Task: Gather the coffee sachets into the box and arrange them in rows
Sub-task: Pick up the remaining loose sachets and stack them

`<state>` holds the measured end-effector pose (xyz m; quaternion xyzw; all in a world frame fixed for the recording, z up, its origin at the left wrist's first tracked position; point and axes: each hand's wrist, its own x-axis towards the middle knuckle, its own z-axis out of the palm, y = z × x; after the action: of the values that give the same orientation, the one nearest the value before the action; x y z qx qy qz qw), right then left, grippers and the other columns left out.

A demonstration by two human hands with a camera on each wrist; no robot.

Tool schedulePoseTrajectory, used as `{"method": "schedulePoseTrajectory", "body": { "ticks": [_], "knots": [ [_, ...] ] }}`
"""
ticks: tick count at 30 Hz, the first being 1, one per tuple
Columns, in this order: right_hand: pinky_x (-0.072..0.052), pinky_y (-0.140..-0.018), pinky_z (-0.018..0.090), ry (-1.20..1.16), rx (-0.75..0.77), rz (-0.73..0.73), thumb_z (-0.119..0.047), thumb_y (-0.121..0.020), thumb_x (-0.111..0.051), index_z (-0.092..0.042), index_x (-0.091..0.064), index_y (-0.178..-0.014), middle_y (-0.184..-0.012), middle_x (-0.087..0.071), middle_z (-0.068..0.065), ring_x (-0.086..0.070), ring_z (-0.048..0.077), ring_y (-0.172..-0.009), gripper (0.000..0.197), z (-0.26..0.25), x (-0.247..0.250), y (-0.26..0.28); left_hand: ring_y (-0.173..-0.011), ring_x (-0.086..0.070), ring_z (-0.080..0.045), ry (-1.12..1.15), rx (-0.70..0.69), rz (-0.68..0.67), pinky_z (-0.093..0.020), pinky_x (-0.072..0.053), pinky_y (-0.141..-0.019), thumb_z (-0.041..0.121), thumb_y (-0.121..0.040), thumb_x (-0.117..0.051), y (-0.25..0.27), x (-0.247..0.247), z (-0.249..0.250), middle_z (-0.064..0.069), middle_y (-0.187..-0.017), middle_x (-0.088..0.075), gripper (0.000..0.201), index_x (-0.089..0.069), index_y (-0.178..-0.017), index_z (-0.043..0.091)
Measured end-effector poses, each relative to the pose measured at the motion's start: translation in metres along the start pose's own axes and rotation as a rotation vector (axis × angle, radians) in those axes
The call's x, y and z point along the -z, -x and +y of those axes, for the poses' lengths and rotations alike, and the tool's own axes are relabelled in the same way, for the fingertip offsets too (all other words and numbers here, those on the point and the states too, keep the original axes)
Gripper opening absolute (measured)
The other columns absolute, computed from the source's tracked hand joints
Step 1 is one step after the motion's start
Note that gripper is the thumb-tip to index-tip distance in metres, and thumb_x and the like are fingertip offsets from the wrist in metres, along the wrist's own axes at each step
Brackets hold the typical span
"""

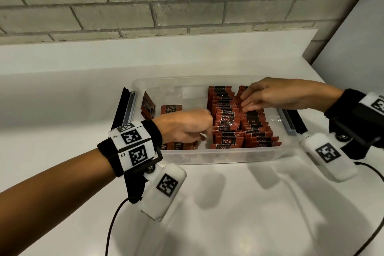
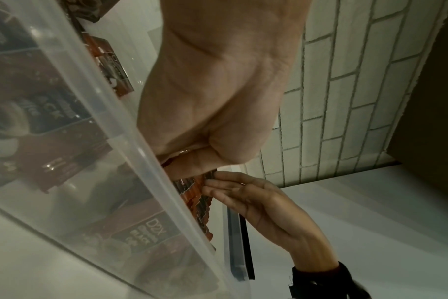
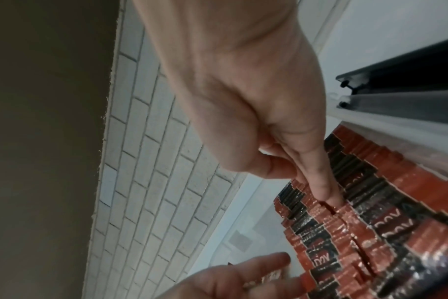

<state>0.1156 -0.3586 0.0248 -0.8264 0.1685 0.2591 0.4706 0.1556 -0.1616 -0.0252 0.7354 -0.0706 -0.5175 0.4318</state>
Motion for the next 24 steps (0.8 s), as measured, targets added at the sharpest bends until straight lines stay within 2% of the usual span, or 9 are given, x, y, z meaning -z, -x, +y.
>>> {"method": "schedulePoseTrajectory", "body": {
  "ticks": [3, 4, 6, 8, 11, 13, 16, 19, 24],
  "knots": [
    [-0.043, -0.105, 0.03, 0.024, 0.004, 0.083, 0.002, -0.094, -0.048, 0.0, -0.051, -0.122, -0.123, -0.06, 0.01, -0.057, 0.018, -0.115, 0.028, 0.0, 0.001, -0.005, -0.079, -0.042, -0.008, 0.05, -0.065, 0.094, -0.03, -0.036, -0.093, -0.019, -0.086, -0.031, -0.001, 0.0, 0.008, 0.006, -0.078, -0.04, 0.048, -0.036, -0.074, 0.027],
    [-0.041, -0.107, 0.033, 0.058, 0.003, 0.096, 0.001, -0.093, -0.05, 0.0, -0.052, -0.121, -0.123, -0.06, 0.01, -0.056, 0.018, -0.116, 0.029, 0.0, 0.0, -0.008, -0.084, -0.043, -0.009, 0.072, -0.082, 0.102, -0.03, -0.036, -0.095, -0.02, -0.086, -0.03, -0.003, 0.0, 0.01, 0.006, -0.081, -0.042, 0.048, -0.038, -0.075, 0.027],
    [-0.04, -0.108, 0.033, 0.046, -0.013, 0.08, 0.003, -0.092, -0.049, -0.002, -0.05, -0.126, -0.127, -0.058, 0.01, -0.054, 0.017, -0.119, 0.034, -0.001, -0.003, -0.011, -0.095, -0.042, -0.013, 0.101, -0.111, 0.077, -0.026, -0.039, -0.082, -0.019, -0.082, -0.028, -0.008, 0.001, 0.013, 0.0, -0.094, -0.048, 0.045, -0.05, -0.087, 0.02],
    [-0.041, -0.106, 0.028, -0.035, -0.03, 0.056, 0.008, -0.092, -0.044, -0.002, -0.046, -0.131, -0.132, -0.054, 0.011, -0.051, 0.018, -0.122, 0.04, -0.002, -0.003, -0.012, -0.09, -0.041, -0.014, 0.113, -0.126, 0.067, -0.024, -0.034, -0.065, -0.018, -0.078, -0.028, -0.009, 0.0, 0.016, -0.005, -0.1, -0.048, 0.047, -0.054, -0.105, 0.011],
    [-0.049, -0.094, 0.022, -0.185, -0.041, 0.057, 0.013, -0.092, -0.037, 0.002, -0.041, -0.133, -0.136, -0.049, 0.019, -0.049, 0.024, -0.125, 0.043, -0.007, -0.001, -0.011, -0.09, -0.034, -0.019, 0.139, -0.131, 0.072, -0.025, -0.031, -0.063, -0.019, -0.074, -0.027, -0.01, 0.001, 0.017, -0.007, -0.102, -0.043, 0.052, -0.05, -0.109, 0.013],
    [-0.049, -0.094, 0.024, -0.248, -0.044, 0.052, 0.014, -0.091, -0.036, 0.003, -0.038, -0.133, -0.14, -0.044, 0.022, -0.046, 0.027, -0.128, 0.043, -0.008, -0.003, -0.011, -0.086, -0.036, -0.019, 0.137, -0.146, 0.068, -0.026, -0.031, -0.064, -0.02, -0.074, -0.027, -0.01, 0.0, 0.018, -0.009, -0.095, -0.046, 0.051, -0.049, -0.106, 0.012],
    [-0.046, -0.097, 0.026, -0.276, -0.045, 0.04, 0.014, -0.09, -0.035, 0.004, -0.034, -0.136, -0.142, -0.039, 0.025, -0.043, 0.031, -0.13, 0.047, -0.009, -0.006, -0.011, -0.071, -0.037, -0.014, 0.129, -0.15, 0.09, -0.026, -0.03, -0.062, -0.021, -0.074, -0.027, -0.011, -0.001, 0.017, -0.004, -0.076, -0.045, 0.048, -0.049, -0.104, 0.011],
    [-0.052, -0.09, 0.023, -0.288, -0.03, 0.066, 0.014, -0.089, -0.036, 0.011, -0.028, -0.139, -0.145, -0.03, 0.033, -0.035, 0.041, -0.134, 0.051, -0.011, -0.005, -0.01, -0.073, -0.035, -0.014, 0.101, -0.144, 0.122, -0.027, -0.031, -0.065, -0.019, -0.075, -0.028, -0.01, -0.001, 0.019, -0.006, -0.081, -0.044, 0.047, -0.049, -0.105, 0.011],
    [-0.042, -0.104, 0.031, -0.383, -0.028, 0.042, 0.014, -0.09, -0.037, 0.003, -0.034, -0.136, -0.142, -0.039, 0.021, -0.047, 0.027, -0.125, 0.048, -0.009, -0.009, -0.015, -0.07, -0.041, -0.012, 0.098, -0.152, 0.114, -0.023, -0.035, -0.064, -0.021, -0.074, -0.026, -0.008, -0.004, 0.021, -0.002, -0.074, -0.047, 0.058, -0.053, -0.121, 0.0]
  ]
}}
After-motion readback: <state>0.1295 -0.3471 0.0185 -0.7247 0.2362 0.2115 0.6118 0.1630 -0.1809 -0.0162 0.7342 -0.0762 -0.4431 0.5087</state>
